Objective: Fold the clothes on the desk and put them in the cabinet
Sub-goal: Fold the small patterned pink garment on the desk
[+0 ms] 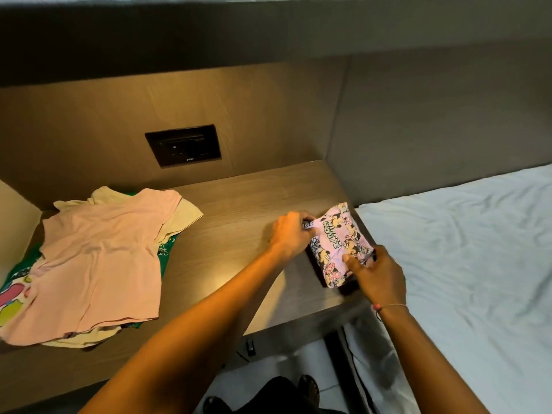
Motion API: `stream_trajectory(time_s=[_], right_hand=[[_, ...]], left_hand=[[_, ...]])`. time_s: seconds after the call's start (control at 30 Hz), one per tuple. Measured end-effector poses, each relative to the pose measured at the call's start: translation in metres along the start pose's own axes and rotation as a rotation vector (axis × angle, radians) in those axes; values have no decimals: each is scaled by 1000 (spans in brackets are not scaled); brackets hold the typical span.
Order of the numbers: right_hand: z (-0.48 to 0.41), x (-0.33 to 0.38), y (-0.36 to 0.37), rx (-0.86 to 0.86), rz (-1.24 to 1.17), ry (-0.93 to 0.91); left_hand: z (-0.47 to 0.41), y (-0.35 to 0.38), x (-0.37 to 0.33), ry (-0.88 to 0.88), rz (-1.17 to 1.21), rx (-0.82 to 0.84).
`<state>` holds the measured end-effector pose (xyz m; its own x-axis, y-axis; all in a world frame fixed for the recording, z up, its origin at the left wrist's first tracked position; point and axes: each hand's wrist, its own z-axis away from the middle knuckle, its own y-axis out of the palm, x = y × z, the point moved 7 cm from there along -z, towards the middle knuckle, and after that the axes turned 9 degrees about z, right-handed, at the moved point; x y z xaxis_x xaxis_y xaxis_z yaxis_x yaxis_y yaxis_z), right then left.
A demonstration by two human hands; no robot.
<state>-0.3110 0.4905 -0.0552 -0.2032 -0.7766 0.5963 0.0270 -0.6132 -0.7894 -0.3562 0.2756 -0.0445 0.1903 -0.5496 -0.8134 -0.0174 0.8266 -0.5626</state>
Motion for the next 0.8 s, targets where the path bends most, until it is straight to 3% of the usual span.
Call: stream_trajectory(time_s=[0.07,0.2,0.33,0.43,0.67,0.8], right_hand=[[-2,-10,3,49,110,-31],[-12,-9,-8,-96,307,-279],[-32,9,27,149,516,-539],[-42,-3,44,252,593,-552],[-50,-8,44,256,653,-505],[-36,28,33,82,567,-530]], left_hand=[[3,13,-1,63,-210,10],[40,36,13,278,-408,54],[51,62,35,284,-531,179],[45,67,35,269,-556,184],[49,55,29,267,-578,147],[82,-8,53,187,-507,-58]])
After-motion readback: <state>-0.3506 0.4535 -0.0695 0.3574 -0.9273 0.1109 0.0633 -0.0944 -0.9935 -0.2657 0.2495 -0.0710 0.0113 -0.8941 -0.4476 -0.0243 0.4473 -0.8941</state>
